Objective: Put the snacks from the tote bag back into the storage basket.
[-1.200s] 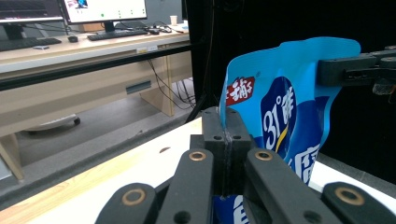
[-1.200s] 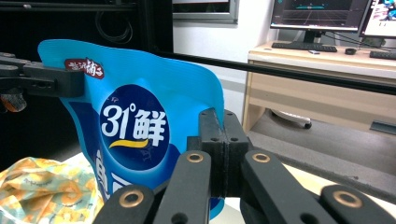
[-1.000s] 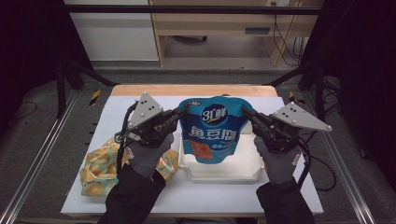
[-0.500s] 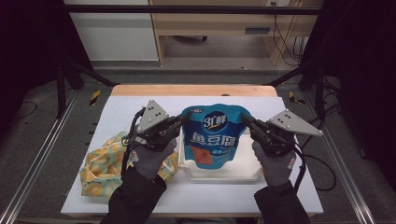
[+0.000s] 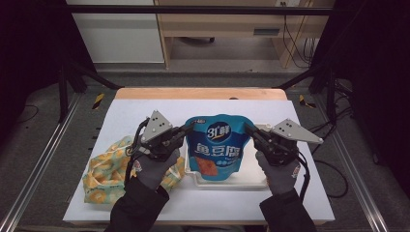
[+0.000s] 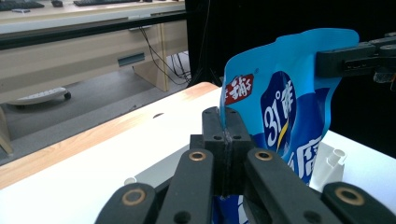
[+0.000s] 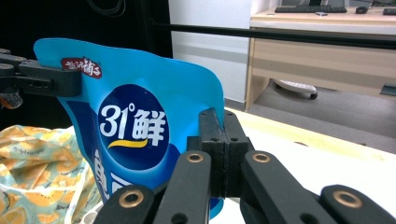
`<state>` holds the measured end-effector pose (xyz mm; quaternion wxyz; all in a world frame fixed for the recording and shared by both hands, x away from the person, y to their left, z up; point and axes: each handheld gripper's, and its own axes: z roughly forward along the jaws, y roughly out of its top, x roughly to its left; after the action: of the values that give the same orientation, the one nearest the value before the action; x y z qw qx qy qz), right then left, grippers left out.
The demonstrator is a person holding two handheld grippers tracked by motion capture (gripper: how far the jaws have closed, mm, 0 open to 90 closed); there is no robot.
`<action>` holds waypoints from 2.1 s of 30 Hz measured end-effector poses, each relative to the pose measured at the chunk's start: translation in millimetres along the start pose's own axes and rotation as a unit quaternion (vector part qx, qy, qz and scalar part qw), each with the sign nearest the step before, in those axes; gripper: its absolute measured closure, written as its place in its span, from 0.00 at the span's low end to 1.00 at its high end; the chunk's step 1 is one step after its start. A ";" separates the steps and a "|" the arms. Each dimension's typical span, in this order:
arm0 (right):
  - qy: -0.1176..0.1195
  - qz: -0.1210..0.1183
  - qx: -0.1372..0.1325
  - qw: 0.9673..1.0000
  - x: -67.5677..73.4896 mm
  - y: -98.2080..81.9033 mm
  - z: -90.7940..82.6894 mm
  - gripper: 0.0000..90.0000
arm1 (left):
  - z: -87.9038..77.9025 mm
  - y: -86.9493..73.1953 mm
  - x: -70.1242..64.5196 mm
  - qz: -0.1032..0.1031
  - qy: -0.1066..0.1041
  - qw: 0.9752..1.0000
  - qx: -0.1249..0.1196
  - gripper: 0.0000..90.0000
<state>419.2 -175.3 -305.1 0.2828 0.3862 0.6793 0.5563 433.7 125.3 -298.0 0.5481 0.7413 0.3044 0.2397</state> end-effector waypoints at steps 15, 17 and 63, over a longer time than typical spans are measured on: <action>0.006 0.000 0.014 1.000 4.9 -9.5 5.6 1.00 | -1.8 -15.3 4.2 -0.007 -0.001 1.000 0.010 1.00; 0.007 -0.002 0.016 1.000 5.3 -10.5 6.0 1.00 | -1.6 -17.0 4.3 -0.010 -0.001 1.000 0.011 1.00; -0.020 -0.020 0.014 0.999 -8.9 -35.5 -16.3 0.31 | -59.9 -61.8 44.5 0.001 0.036 0.999 0.024 0.38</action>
<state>403.3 -194.6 -336.4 0.3020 0.3872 0.6892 0.5328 412.0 210.3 -339.3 0.5182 0.7458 0.3286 0.2595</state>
